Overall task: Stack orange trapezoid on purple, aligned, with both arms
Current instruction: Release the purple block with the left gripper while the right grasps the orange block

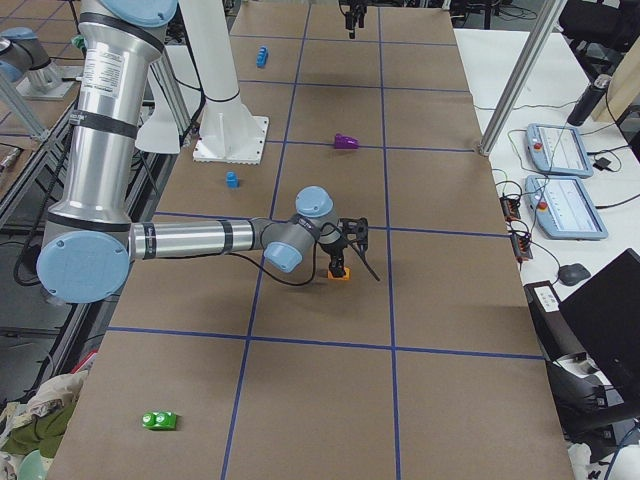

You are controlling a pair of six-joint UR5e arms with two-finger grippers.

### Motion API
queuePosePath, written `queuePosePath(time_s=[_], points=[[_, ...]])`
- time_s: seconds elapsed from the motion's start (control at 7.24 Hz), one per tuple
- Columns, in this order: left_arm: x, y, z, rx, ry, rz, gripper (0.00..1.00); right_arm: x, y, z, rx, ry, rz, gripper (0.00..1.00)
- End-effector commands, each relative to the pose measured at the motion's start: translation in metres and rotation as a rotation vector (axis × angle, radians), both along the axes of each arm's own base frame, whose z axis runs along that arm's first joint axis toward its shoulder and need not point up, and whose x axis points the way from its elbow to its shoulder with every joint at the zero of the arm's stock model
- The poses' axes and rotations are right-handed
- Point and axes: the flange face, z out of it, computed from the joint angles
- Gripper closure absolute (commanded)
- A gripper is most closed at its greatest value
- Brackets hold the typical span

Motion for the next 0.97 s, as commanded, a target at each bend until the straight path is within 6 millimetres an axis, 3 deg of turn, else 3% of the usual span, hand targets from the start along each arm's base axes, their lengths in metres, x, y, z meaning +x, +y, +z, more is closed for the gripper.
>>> queuePosePath(time_s=[0.0,0.41,0.55,0.69,0.83], points=[[0.000,0.000,-0.001,-0.004,0.002,-0.006,0.00,-0.013,0.010,0.014,-0.010,0.039,0.022,0.21],[0.000,-0.001,-0.003,-0.001,0.004,-0.006,0.00,-0.028,0.017,0.019,-0.005,0.057,-0.005,0.27],[0.001,-0.001,-0.002,-0.003,0.003,-0.005,0.00,-0.029,0.017,0.020,-0.004,0.059,-0.009,0.49],[0.002,-0.002,-0.002,-0.005,0.001,-0.005,0.00,-0.030,0.018,0.020,0.003,0.064,-0.019,0.92],[0.002,-0.002,0.000,-0.007,0.000,-0.005,0.00,-0.030,0.018,0.020,0.006,0.063,-0.021,1.00]])
